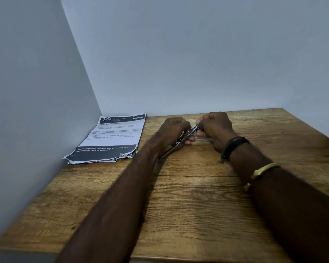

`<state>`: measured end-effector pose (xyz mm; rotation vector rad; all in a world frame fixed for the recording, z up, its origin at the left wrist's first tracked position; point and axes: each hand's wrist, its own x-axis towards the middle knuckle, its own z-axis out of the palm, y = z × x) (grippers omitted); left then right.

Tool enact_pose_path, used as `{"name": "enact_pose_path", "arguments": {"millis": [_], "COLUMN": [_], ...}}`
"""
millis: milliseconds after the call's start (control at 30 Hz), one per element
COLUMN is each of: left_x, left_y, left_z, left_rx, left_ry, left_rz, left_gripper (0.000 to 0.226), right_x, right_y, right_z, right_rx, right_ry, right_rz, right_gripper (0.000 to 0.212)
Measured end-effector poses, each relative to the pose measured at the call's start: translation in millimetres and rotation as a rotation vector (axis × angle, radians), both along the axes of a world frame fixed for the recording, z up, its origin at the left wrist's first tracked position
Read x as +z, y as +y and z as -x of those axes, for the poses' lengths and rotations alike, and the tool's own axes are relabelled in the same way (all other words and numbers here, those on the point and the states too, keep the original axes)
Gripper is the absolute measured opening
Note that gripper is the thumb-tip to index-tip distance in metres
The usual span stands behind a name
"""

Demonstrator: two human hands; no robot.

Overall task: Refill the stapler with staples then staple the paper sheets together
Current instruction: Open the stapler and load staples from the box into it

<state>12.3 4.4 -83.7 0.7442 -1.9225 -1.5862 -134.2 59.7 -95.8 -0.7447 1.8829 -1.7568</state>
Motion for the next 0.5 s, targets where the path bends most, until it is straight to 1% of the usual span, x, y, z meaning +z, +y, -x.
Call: {"name": "enact_pose_path", "arguments": {"millis": [33,100,233,300,400,500], "left_x": [-1,-6,-9,-8,-8,-12], "left_y": [-1,-3,-5,-8,-12,-15], "left_z": [0,-1,-2,-3,-4,-3], "left_rx": [-0.009,0.030,0.164,0.205,0.242,0.276], "left_ry": [-0.020,-0.069,-0.082,-0.107,-0.150,-0.200], "left_rz": [0.058,0.181,0.342,0.423,0.469,0.542], "left_gripper": [0.006,0.022,0.033,0.036,0.039,0.041], "right_x": [1,1,2,1,0,0], "right_y": [0,0,1,2,5,7], "right_z": [0,0,0,-1,-4,-9], "right_rx": [-0.008,-0.029,-0.060,-0.063,-0.053,-0.017], "right_ry": [-0.007,-0.017,-0.028,0.023,0.239,0.576], "right_rz": [-0.005,-0.017,-0.018,-0.026,-0.087,-0.193], "right_gripper": [0.012,0.012,0.009,0.011,0.019,0.020]}}
